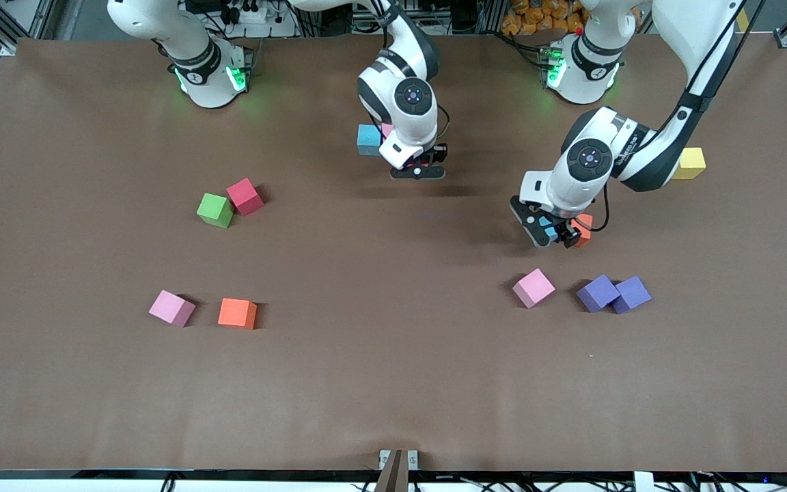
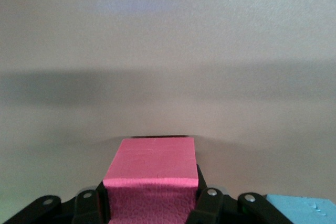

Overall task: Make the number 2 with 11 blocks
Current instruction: 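Set red beside pink with the right gripper while the left gripper grasps cyan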

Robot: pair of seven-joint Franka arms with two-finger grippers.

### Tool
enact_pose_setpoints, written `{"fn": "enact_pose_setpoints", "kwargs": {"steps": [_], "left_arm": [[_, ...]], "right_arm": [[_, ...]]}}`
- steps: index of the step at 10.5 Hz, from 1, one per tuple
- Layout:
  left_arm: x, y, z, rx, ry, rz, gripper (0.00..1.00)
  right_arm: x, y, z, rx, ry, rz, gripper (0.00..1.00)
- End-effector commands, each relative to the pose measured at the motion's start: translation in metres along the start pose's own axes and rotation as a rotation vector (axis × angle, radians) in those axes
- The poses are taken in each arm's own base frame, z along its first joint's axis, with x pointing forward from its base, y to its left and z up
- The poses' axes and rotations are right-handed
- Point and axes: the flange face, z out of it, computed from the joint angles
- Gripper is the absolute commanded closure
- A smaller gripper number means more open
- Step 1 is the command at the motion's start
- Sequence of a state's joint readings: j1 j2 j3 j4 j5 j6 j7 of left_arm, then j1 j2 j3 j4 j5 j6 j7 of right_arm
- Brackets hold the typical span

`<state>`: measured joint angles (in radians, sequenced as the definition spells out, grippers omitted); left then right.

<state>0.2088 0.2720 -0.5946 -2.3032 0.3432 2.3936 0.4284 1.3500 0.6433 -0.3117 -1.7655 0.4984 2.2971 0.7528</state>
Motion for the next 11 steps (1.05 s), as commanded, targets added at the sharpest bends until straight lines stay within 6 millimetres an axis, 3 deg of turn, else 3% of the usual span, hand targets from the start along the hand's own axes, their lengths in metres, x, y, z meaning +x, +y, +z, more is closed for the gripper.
{"fn": "enact_pose_setpoints", "kwargs": {"steps": [1,9,10,11], "left_arm": [[-0.004,0.005,0.007,0.012,0.006,0.033,0.00],[-0.005,0.009,0.020,0.024,0.008,0.064,0.00],[-0.008,0.008,0.025,0.018,0.022,0.057,0.00],[-0.013,0.002,0.031,0.010,0.036,0.041,0.00]], "right_arm": [[-0.003,-0.004,0.004,-0.022,0.028,-0.004,0.73],[-0.008,-0.006,0.010,-0.029,0.033,-0.013,0.70],[-0.008,-0.005,0.010,-0.030,0.032,-0.006,0.40],[-0.007,-0.005,0.010,-0.028,0.032,0.026,0.01]]}}
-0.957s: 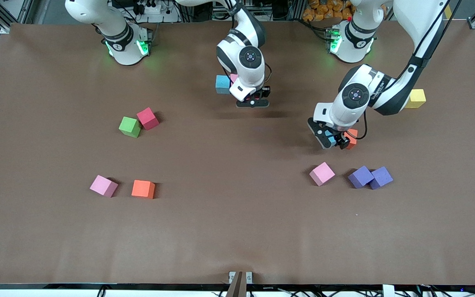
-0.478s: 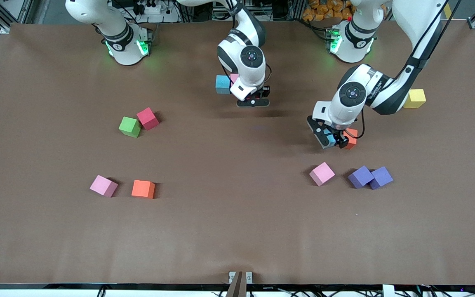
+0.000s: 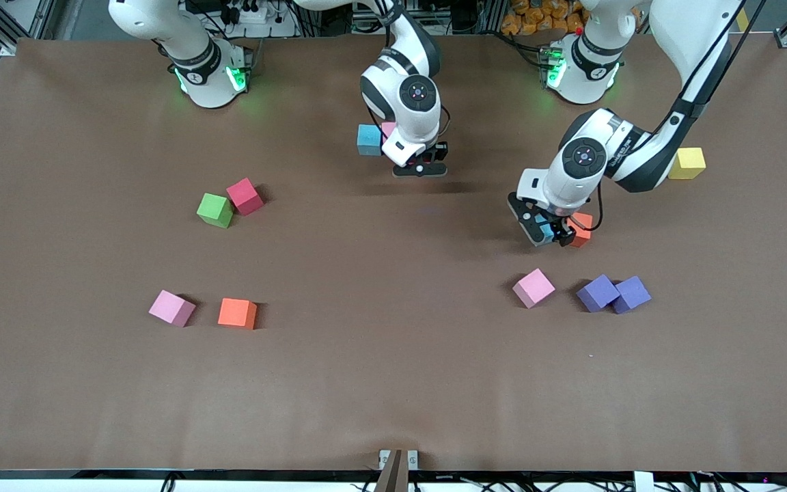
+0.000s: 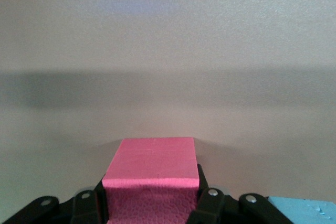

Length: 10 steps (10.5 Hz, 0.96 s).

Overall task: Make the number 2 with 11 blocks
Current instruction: 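Set red beside pink with the right gripper while the left gripper grasps cyan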

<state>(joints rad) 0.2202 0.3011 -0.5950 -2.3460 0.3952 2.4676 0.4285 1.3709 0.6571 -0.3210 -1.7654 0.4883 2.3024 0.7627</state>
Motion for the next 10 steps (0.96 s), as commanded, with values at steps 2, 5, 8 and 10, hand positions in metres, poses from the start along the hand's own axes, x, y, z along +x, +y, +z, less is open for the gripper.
{"fn": "enact_pose_setpoints", "kwargs": {"steps": [2,5,8,10], "left_arm": [[-0.0085,-0.0057,0.0103,0.019,0.014,0.024,0.00],[-0.0085,-0.0056,0.0103,0.023,0.013,0.028,0.00],[-0.0086,-0.0059,0.0091,0.027,0.013,0.031,0.47],[-0.0091,-0.0068,0.0073,0.052,0.004,0.059,0.77]], "right_arm": [[-0.0003,-0.0038,-0.0001,-0.007,0.020,0.039,0.00],[0.0024,-0.0024,-0.0067,-0.003,0.015,0.043,0.00],[0.0062,-0.0009,-0.0078,0.002,0.018,0.064,0.00],[0.0058,-0.0019,-0.0082,0.009,0.020,0.107,0.00]]}}
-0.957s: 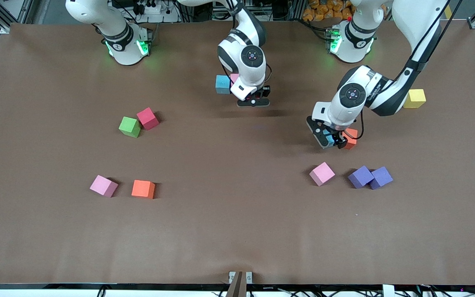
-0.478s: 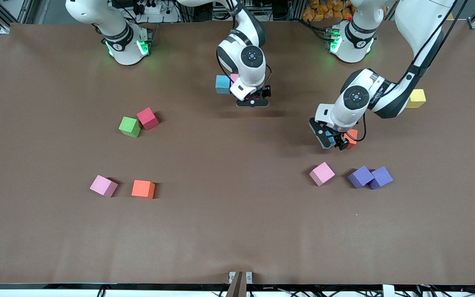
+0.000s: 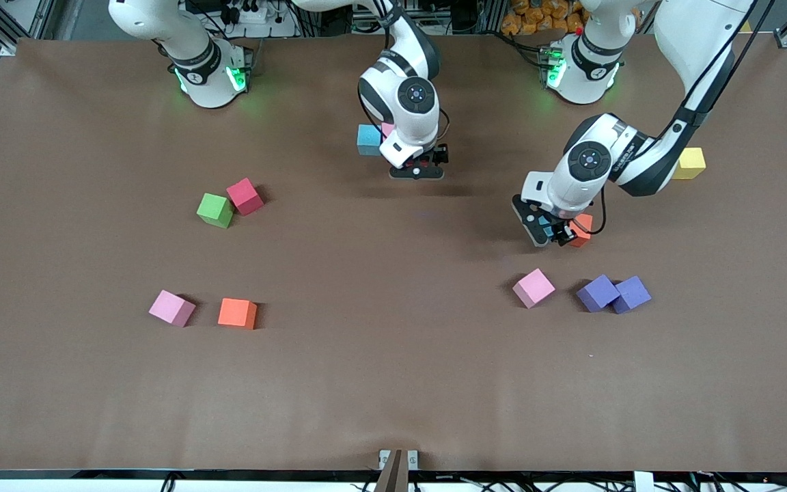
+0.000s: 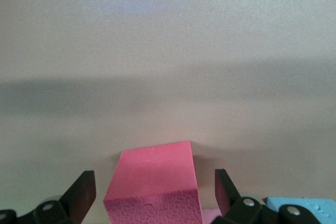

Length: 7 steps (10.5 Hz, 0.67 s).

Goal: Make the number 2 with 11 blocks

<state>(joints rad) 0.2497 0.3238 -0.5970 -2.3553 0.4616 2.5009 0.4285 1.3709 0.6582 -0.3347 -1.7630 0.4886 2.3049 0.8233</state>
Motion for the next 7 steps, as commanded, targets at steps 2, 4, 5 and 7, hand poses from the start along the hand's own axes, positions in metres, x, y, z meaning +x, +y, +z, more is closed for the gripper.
{"fn": "enact_pose_setpoints", "kwargs": {"steps": [2,4,5,7], "left_arm": [[-0.006,-0.008,-0.012,0.054,0.002,0.024,0.77],[-0.019,-0.025,-0.022,0.075,0.006,0.010,0.77],[-0.020,-0.030,-0.027,0.083,0.009,0.018,0.77],[-0.023,-0.039,-0.037,0.093,0.024,-0.015,0.77]], "right_arm": [[0.003,-0.002,-0.006,0.002,0.012,0.022,0.00],[0.026,0.009,-0.010,0.001,0.021,-0.015,0.00],[0.047,0.020,-0.017,-0.004,0.037,-0.012,0.00],[0.128,0.069,-0.055,0.032,0.062,-0.044,0.00]]}}
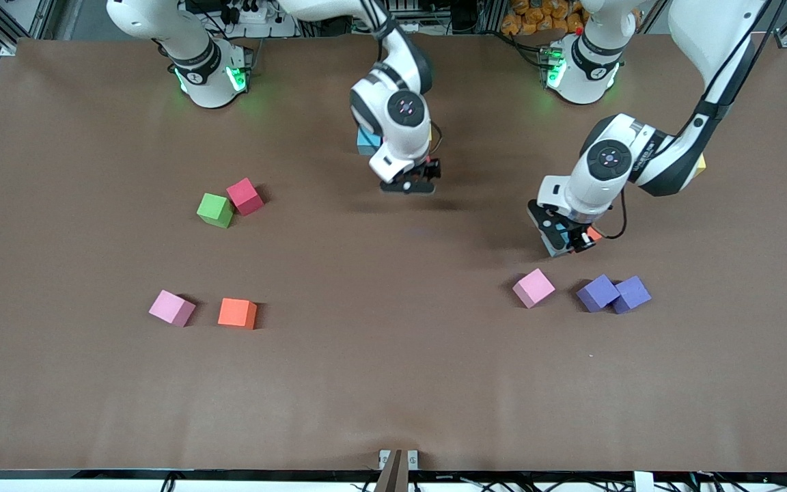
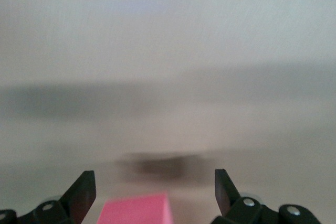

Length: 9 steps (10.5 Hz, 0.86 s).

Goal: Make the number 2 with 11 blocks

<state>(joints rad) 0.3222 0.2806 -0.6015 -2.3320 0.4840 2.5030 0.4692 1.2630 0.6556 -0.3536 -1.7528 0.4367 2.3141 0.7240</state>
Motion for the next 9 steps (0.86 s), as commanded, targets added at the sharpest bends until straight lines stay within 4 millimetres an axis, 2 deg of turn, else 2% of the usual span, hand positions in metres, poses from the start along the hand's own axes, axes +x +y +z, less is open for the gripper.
{"fn": "enact_pose_setpoints", "kwargs": {"steps": [1,2,5,7,9], "left_arm": [[0.000,-0.005,-0.016,0.015,0.017,-0.020,0.77],[0.007,-0.008,-0.023,-0.002,0.034,-0.054,0.77],[0.041,0.002,-0.049,-0.072,0.047,-0.187,0.77],[0.064,0.021,-0.061,-0.075,0.058,-0.264,0.77],[0.094,0.054,-0.071,-0.092,0.053,-0.386,0.77]], "right_arm": [[0.094,0.066,-0.046,0.048,0.021,-0.075,0.00],[0.125,0.097,-0.056,0.058,0.025,-0.096,0.00],[0.187,0.176,-0.086,0.057,0.051,-0.184,0.00],[0.217,0.227,-0.099,-0.003,0.068,-0.331,0.00],[0.240,0.271,-0.109,0.001,0.080,-0.314,0.00]]}}
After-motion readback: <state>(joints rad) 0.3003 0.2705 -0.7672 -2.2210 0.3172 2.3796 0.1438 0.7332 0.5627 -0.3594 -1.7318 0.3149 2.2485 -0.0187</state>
